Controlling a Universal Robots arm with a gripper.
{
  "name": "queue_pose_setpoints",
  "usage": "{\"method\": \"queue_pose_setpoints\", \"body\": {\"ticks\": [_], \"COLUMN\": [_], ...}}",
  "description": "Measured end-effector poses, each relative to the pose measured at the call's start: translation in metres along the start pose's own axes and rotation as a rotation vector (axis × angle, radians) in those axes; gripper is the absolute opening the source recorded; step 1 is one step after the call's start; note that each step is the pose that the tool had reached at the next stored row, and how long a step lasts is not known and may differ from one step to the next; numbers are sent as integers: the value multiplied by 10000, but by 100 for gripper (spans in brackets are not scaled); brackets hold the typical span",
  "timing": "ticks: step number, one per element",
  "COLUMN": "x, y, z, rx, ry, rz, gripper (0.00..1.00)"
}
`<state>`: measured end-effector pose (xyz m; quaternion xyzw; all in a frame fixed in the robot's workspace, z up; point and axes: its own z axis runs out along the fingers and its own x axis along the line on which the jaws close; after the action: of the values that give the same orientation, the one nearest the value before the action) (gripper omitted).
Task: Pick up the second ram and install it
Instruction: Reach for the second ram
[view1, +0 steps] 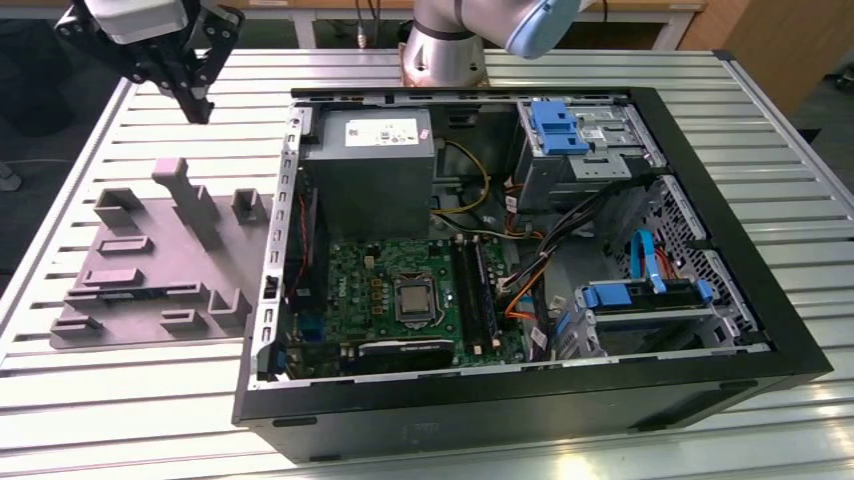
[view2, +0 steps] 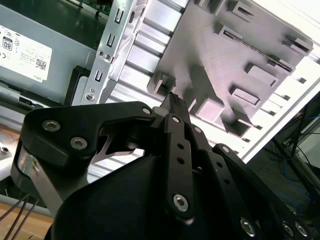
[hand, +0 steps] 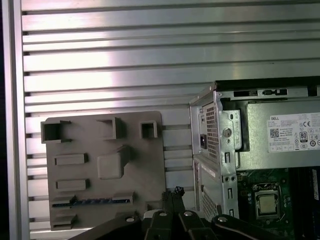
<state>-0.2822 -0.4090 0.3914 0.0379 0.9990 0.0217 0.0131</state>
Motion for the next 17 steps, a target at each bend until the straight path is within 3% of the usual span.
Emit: {"method": "queue_pose_setpoints", "body": {"ticks": [17], "x": [60], "y": [-225], "z": [0], "rx": [0], "ry": [1], "rz": [-11], "gripper": [11]}}
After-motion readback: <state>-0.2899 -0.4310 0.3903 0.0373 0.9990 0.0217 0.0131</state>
